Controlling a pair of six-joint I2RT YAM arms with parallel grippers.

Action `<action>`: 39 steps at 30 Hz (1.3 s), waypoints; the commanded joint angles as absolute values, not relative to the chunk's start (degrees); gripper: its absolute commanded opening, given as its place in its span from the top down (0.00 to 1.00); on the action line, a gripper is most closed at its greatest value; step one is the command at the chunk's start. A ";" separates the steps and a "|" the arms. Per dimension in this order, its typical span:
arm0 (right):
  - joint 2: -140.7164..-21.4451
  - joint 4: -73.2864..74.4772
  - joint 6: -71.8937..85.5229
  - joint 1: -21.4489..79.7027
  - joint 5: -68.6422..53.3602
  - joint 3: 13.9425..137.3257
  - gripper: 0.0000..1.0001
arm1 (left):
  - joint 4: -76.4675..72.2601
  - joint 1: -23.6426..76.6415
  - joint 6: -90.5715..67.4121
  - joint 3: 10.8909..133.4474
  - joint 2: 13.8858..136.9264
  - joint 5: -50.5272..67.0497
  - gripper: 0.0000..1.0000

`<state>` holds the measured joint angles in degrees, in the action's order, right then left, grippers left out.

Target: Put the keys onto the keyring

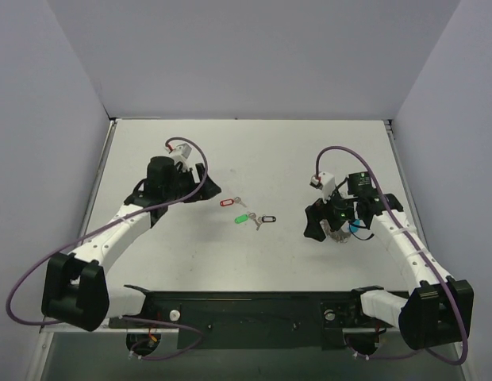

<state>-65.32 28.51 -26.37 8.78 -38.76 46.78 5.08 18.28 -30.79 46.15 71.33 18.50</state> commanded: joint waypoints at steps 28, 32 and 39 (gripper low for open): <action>-67.85 33.49 -27.68 10.02 -38.76 51.86 0.00 | 37.44 32.25 -8.53 90.17 116.98 2.46 0.57; -68.03 33.75 -27.86 10.11 -38.76 52.03 0.00 | 38.05 32.52 -8.09 92.11 118.74 1.94 0.58; -68.38 34.10 -28.12 10.11 -38.76 52.21 0.00 | 39.11 33.40 -7.30 94.31 120.94 0.44 0.60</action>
